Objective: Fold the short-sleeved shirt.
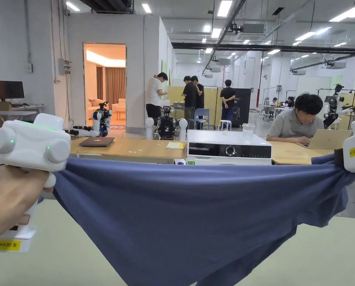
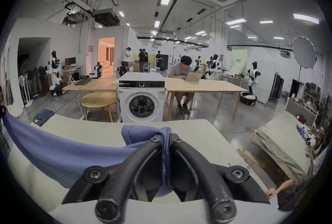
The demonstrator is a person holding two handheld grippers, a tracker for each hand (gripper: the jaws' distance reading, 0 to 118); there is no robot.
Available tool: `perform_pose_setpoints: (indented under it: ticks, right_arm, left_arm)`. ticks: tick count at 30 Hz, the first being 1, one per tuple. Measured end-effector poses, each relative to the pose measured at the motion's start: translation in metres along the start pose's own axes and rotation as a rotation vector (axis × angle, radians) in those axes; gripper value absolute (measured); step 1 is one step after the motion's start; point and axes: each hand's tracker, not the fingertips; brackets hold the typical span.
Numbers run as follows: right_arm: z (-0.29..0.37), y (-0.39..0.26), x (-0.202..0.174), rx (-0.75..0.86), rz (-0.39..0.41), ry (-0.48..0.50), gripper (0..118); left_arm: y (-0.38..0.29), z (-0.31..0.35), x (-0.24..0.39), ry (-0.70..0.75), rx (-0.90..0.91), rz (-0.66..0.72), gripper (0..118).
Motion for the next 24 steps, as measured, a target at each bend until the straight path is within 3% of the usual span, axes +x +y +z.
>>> perform_pose_setpoints:
  ticks: [4, 8, 14, 24]
  right_arm:
    - [-0.025, -0.047, -0.008, -0.076, 0.029, 0.011, 4]
    - [-0.032, -0.114, -0.007, -0.170, 0.041, 0.039, 4]
    - [0.006, -0.210, 0.006, -0.265, 0.030, 0.091, 4]
    - [0.130, -0.314, 0.070, -0.342, -0.143, 0.120, 4]
  left_arm:
    - [-0.043, -0.025, 0.011, -0.039, -0.076, 0.005, 0]
    - [-0.105, -0.035, 0.011, -0.148, -0.191, 0.141, 0]
    - [-0.198, 0.000, 0.014, -0.196, -0.302, 0.037, 0]
    - [-0.275, 0.111, -0.041, -0.232, -0.362, 0.012, 0]
